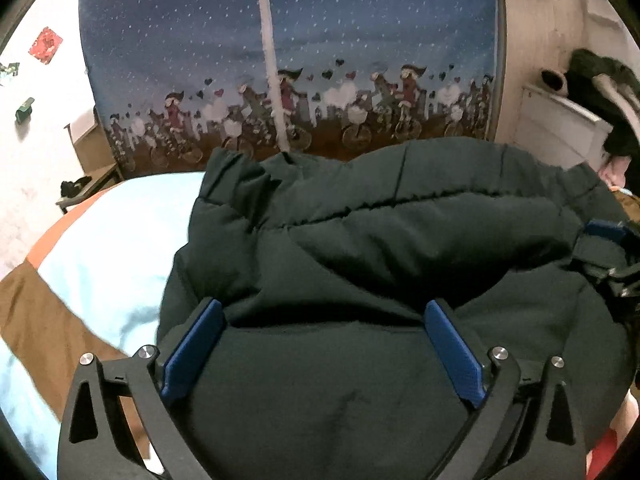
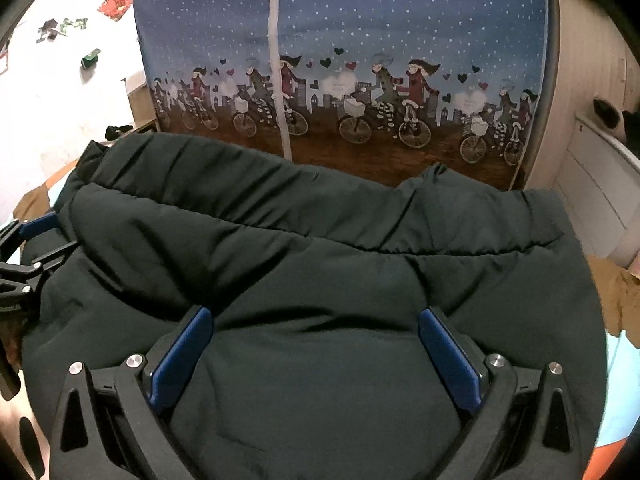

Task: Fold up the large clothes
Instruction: 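Release the jacket and smooth the folded bundle with both tools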

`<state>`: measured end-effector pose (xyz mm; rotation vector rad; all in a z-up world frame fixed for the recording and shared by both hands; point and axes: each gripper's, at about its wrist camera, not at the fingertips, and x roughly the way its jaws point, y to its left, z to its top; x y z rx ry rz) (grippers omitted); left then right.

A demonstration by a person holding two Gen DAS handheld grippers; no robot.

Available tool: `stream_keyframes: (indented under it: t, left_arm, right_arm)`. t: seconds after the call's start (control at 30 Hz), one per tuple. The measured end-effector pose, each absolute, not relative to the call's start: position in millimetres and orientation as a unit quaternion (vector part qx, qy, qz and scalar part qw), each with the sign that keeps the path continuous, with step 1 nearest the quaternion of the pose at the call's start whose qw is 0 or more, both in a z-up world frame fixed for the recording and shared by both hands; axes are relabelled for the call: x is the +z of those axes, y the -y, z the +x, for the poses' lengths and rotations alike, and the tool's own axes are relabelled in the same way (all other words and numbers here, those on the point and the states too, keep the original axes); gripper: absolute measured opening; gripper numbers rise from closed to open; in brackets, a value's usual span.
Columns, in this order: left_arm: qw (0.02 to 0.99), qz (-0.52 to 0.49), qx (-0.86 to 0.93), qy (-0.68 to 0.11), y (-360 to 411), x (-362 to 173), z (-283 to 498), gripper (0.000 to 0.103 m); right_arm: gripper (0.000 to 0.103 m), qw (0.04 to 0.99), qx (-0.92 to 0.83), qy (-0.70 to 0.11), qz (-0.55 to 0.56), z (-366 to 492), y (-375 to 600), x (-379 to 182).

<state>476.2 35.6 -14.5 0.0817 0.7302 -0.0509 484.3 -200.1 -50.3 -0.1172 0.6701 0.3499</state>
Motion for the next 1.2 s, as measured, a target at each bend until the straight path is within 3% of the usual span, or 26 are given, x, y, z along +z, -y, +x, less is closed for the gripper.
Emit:
stream_keyframes:
  t: [0.27, 0.77, 1.2]
  left_arm:
    - [0.935, 0.036, -0.028, -0.351, -31.3, 8.0, 453.7, 0.099]
    - [0.936, 0.050, -0.022, -0.348, -45.7, 20.8, 437.1, 0.099]
    - [0.932, 0.000, 0.002, -0.363, -83.9, 24.2, 444.4, 0.099]
  right_arm:
    - [0.103, 0.959, 0.124, -0.250, -0.047, 441.1, 255.8, -19.6]
    - [0.103, 0.957, 0.013, -0.286, 0.055, 436.9, 363.6, -35.4]
    - [0.103, 0.951, 0.097, -0.265, 0.124, 427.5, 369.6, -30.5]
